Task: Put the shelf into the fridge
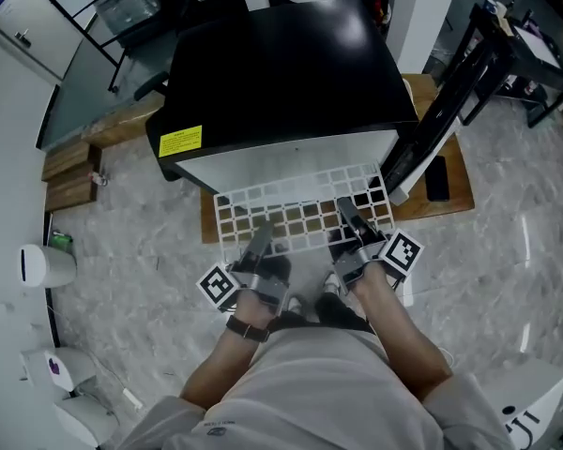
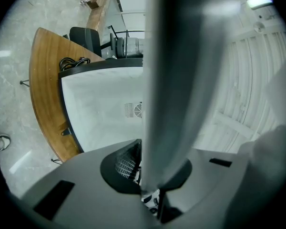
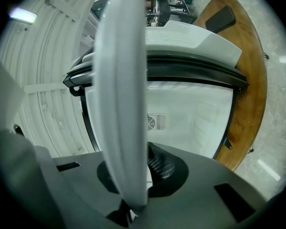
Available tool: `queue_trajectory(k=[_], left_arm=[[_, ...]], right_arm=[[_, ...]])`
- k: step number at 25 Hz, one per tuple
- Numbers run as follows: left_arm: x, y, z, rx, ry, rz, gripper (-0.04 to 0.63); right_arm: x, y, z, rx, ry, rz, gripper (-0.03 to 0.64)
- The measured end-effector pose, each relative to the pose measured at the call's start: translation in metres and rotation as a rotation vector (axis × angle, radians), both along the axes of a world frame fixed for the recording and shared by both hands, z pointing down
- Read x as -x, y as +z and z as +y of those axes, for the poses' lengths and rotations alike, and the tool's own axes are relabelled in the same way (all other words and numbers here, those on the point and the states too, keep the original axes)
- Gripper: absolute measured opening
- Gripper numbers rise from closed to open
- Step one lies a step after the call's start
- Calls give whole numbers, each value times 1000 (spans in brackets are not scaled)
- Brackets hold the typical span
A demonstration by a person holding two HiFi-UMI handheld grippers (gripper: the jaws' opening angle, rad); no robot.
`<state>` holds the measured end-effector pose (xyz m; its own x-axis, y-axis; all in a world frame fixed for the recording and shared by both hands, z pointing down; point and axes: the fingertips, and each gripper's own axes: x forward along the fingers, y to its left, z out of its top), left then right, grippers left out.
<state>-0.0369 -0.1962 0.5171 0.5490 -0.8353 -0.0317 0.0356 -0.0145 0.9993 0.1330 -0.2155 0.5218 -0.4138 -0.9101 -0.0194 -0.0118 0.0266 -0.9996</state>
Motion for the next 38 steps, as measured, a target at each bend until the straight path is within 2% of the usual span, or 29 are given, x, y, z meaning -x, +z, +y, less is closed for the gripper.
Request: queue_trajectory(k=[5,14,19,30,38], left_arm=[[-2,-2,-8,-33,44,1,29],[-5,-5,-13,-18,94,36,29],[-4,-2,-16,-30,111,32,29],[-7,2,-17,-42,122,42,29],[6,6,-41,-30,122,38,29]], right_arm=[[-2,-1,3,20,35,-16,44],[-6,0,5,1,83,15,44],[-4,0,5,-10,99,10,44],[-7,6,3,-40,110,-3,44],[6,7,-19,-16,121,5,44]])
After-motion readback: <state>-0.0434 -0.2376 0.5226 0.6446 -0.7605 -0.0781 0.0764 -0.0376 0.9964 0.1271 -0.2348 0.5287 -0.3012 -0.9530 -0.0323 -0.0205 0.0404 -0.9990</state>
